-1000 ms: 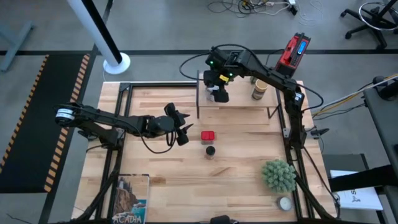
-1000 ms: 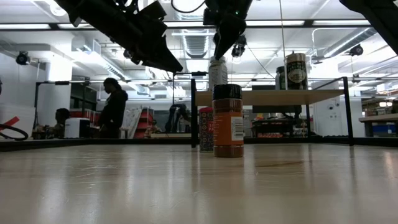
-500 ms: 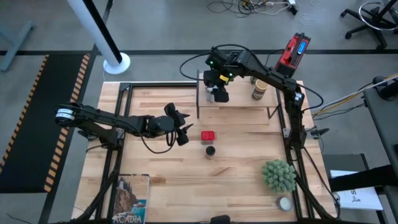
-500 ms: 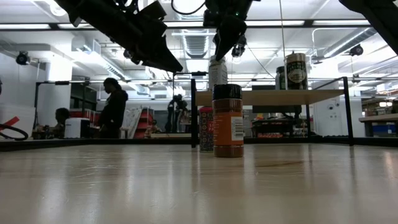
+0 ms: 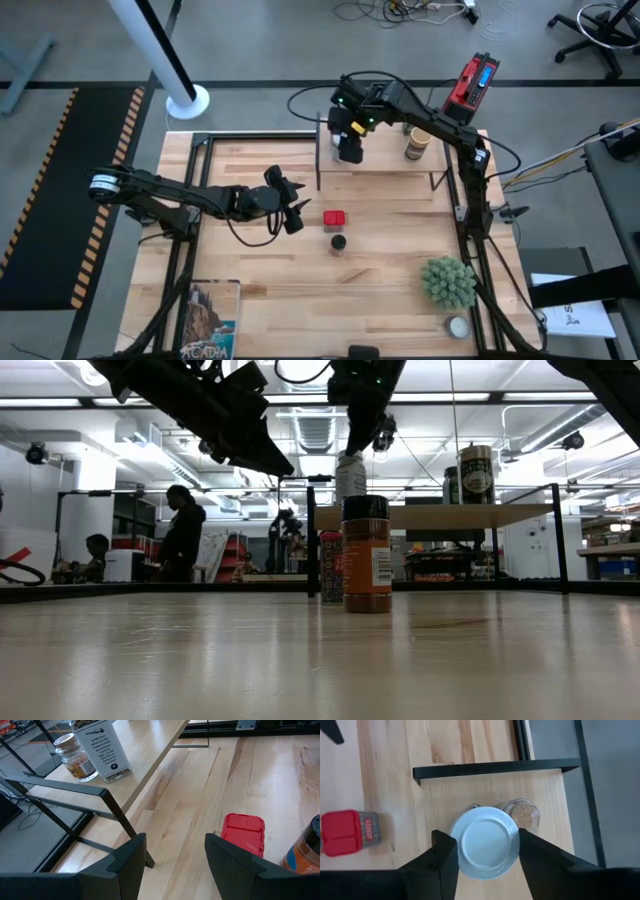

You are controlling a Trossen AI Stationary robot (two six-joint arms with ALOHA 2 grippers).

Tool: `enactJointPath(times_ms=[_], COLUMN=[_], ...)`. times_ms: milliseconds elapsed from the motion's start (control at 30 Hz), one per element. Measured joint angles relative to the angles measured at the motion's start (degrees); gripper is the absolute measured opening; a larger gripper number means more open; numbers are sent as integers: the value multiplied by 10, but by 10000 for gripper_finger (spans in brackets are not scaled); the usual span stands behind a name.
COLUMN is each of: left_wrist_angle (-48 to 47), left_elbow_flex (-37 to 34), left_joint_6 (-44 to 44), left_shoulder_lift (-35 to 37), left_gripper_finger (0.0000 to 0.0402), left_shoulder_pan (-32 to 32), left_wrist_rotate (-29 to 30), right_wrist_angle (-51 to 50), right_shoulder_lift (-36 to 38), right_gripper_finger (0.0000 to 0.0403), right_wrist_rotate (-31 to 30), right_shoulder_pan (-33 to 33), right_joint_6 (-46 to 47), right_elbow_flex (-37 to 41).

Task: Shelf spices
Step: Adjust the white seasoning bottle on the shelf

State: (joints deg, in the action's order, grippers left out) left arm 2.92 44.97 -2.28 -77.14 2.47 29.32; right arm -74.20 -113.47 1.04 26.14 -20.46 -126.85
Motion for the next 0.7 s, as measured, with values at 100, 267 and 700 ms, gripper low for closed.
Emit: enactJointPath(times_ms=[100, 267, 700], left_wrist_angle=[0, 0, 0], left_elbow_flex=[0, 0, 0], left_joint_6=[0, 0, 0], left_shoulder_lift=[0, 0, 0], left_gripper_finger=[192, 192, 192], left_shoulder_pan=[0, 0, 0], left_wrist_rotate=[0, 0, 0], right_wrist_angle=[0, 4, 29], right_shoulder_lift=[0, 0, -1], right_gripper_finger=[162, 157, 150], right_wrist_rotate=[-1, -1, -43], right_shoulder_pan=[-2, -6, -24], right_joint_6=[28, 85, 250], right_elbow_flex=[0, 0, 0])
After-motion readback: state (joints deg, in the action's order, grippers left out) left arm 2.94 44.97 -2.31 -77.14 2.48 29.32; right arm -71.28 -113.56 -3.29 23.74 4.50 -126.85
